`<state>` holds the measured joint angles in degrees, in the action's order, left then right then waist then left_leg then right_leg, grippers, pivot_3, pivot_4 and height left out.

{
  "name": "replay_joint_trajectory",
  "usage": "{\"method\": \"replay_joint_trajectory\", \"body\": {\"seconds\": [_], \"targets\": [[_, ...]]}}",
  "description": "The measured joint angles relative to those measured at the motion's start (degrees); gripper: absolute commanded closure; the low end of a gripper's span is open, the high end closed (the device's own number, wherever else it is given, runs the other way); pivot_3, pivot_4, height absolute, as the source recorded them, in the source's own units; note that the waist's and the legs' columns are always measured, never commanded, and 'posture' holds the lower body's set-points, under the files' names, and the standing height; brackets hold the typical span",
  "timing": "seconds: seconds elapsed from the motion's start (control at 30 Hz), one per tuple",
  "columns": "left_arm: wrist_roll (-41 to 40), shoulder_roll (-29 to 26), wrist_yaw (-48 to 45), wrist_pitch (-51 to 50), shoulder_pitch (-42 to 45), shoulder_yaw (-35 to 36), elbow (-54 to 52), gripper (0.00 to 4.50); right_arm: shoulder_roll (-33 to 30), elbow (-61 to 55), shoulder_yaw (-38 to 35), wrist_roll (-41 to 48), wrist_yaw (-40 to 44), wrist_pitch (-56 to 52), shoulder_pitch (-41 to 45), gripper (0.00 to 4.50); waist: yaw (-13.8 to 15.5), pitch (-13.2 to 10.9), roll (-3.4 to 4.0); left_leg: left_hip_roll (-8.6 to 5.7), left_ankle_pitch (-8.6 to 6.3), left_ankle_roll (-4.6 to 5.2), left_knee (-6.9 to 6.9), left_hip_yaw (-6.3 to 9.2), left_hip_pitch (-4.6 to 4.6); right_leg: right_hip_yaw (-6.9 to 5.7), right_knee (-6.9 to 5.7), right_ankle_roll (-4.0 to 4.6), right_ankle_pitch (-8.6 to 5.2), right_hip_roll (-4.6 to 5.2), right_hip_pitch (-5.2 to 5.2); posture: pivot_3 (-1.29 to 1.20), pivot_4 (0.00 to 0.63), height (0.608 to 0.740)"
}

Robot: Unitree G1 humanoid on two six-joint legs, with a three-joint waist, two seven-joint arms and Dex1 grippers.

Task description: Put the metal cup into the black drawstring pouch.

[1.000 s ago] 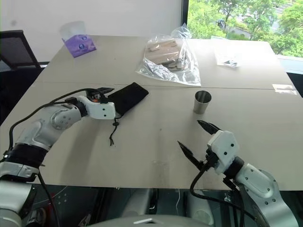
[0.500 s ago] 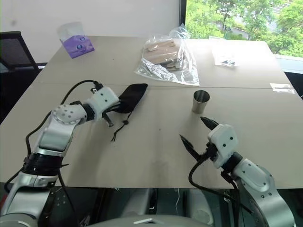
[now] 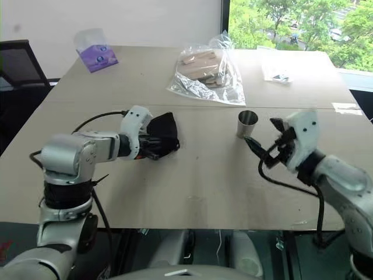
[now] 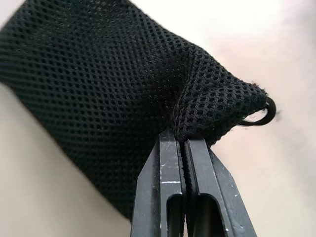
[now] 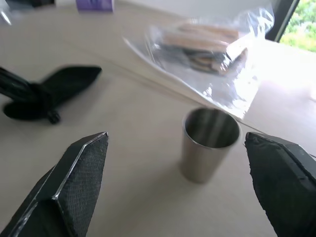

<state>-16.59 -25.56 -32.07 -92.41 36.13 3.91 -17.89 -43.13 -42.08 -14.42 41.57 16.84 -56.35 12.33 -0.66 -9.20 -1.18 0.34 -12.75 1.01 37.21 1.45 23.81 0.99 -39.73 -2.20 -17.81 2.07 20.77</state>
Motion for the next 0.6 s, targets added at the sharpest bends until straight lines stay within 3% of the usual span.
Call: {"method": "replay_joint_trajectory", "body": {"seconds": [0.23, 0.33, 0.6], "targets": [[-3.99, 2.11, 3.83, 0.00, 2.34, 0.23, 3.94, 4.49, 1.55, 14.36, 3.72, 2.32, -0.48, -9.77, 18.10, 0.00, -0.16, -0.12, 0.04, 0.03, 0.00, -0.01, -0.08, -0.02, 0.08, 0.03, 0.00, 0.01, 0.00, -0.02, 0.11, 0.00, 0.150, 0.740], [-4.96, 2.40, 5.21, 0.00, 2.55, 0.13, 4.52, 4.49, 1.91, 19.54, 6.73, 0.88, 0.25, -10.80, 21.95, 0.00, -0.04, -0.12, 0.02, 0.02, 0.00, -0.01, -0.08, -0.03, 0.13, 0.02, 0.07, 0.01, 0.00, 0.02, 0.12, 0.00, 0.150, 0.740], [-6.82, 2.33, 8.20, 0.00, 2.21, -0.06, 2.61, 4.49, 0.28, 35.85, 21.81, -11.50, 8.38, -3.84, 29.18, 0.00, -0.11, -0.18, 0.05, 0.00, 0.01, -0.02, -0.09, -0.07, 0.23, 0.05, 0.05, 0.00, 0.00, 0.04, 0.28, 0.00, 0.150, 0.740]]}}
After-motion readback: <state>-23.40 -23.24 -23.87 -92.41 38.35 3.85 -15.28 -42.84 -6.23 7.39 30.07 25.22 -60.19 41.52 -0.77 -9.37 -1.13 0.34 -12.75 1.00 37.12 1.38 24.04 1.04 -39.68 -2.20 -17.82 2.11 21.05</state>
